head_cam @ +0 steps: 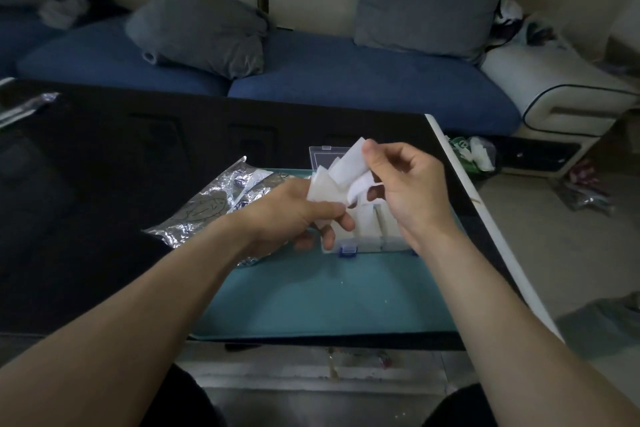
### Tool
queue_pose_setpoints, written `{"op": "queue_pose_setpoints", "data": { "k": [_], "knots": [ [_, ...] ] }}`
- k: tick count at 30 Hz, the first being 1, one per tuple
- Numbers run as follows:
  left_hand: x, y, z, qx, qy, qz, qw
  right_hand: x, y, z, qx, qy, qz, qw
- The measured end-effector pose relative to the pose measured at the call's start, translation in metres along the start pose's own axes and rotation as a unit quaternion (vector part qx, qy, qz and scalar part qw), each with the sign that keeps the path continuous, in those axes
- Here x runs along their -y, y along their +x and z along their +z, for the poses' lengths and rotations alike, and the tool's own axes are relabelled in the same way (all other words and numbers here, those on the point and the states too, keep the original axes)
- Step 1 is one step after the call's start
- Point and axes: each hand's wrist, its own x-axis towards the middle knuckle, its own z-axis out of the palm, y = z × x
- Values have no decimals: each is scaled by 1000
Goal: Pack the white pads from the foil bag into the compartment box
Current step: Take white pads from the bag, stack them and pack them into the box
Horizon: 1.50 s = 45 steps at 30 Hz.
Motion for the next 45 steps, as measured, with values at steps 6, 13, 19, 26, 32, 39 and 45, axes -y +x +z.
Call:
{"op": "queue_pose_setpoints", "data": {
  "k": [6, 13, 19, 26, 32, 39, 45],
  "knots": [
    [4, 3, 1, -4, -56, -6, 998, -2, -6, 11, 22, -44, -58, 997],
    [2, 0, -9, 57, -100, -22, 993, 0, -5, 6, 58, -77, -31, 995],
    [8, 3, -6, -4, -19, 11, 1000, 6, -8, 8, 61, -42, -32, 997],
    [7, 4, -8, 18, -136, -5, 990, 16, 2, -12, 83, 163, 87, 979],
    [2, -1, -8, 126, -154, 1, 980, -1, 1, -11, 104, -70, 12, 992],
    [-3, 4, -12, 143, -304, -61, 940, -7, 3, -8, 190, -164, -63, 966],
    [-1, 9, -2, 69, -336, -81, 936, -1, -9, -8, 333, -157, -15, 929]
  ]
}}
